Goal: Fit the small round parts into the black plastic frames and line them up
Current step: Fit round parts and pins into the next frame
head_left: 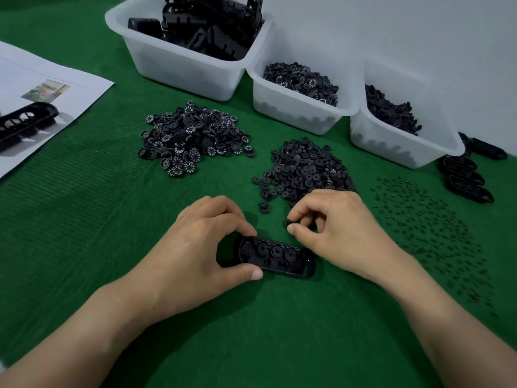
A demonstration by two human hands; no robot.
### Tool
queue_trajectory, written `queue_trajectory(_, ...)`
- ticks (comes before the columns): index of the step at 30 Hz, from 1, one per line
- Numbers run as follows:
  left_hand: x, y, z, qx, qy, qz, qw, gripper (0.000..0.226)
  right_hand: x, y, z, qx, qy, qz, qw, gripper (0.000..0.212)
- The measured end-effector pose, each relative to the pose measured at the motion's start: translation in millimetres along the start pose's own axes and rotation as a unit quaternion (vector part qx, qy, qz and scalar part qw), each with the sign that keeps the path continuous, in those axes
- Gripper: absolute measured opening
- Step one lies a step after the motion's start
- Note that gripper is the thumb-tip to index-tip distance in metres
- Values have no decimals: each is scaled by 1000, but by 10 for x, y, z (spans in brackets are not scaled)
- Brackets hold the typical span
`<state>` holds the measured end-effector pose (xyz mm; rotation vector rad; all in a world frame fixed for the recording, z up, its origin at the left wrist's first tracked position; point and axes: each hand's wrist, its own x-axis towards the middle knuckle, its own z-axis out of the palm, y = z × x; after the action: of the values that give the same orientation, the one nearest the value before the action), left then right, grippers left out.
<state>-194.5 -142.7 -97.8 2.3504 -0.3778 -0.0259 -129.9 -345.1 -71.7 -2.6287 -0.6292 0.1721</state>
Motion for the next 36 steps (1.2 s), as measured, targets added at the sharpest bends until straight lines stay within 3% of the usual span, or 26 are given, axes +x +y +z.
queue_trajectory(11, -5, -4, 3, -4, 5, 0, 1000, 53, -165, -15, -131, 42, -33, -87, 995, 5)
queue_trajectory(14, 1, -8, 7, -2, 4, 0, 1000, 53, -258, -19, -143, 5, -55, -115, 992, 6)
queue_trajectory(22, -4, -7, 6, 1, 8, 4, 1000, 53, -335, -52, -92, -62, -2, -175, 983, 9)
queue_trajectory(36, 11, 22, 3, 23, 12, 12, 1000, 51, -372, 7, -105, 25, -11, -117, 993, 20)
